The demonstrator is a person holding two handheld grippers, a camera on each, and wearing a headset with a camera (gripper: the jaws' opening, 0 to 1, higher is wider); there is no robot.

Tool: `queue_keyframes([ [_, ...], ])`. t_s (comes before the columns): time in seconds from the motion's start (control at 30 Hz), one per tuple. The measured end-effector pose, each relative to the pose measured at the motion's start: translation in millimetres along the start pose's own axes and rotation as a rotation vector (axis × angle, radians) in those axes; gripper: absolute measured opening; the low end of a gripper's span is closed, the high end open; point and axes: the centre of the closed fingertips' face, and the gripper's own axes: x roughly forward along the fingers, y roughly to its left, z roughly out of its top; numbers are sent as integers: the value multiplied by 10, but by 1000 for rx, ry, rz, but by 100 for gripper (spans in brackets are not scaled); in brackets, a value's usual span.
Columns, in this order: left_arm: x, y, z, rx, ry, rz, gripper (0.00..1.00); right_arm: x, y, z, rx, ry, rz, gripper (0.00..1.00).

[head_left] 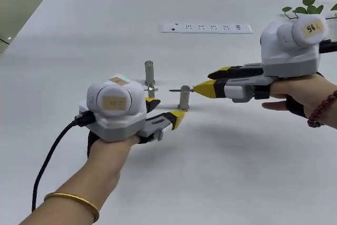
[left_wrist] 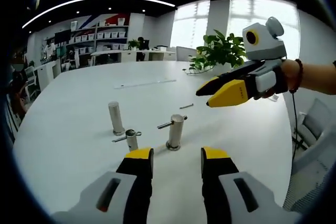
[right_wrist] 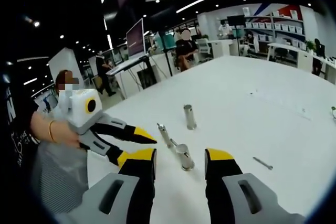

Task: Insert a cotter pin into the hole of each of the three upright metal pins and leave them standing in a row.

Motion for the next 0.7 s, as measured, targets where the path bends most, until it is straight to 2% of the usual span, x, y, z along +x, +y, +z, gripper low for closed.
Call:
queue_keyframes([
  [0.2, -161, 85, -8, -48, -18, 31, 47, 114, -76, 129, -14, 4, -2, 34],
  [0.37, -259, 141, -6, -17, -20, 53, 56, 249, -147, 188, -31, 15, -14, 34],
  [0.53, -366, 198, -15, -29, -28, 64, 62, 389, -166, 232, -44, 24, -19, 34],
  [0.7, -454, 250, -33, -11, -24, 78, 72, 557, -214, 235, -45, 43, -32, 33],
])
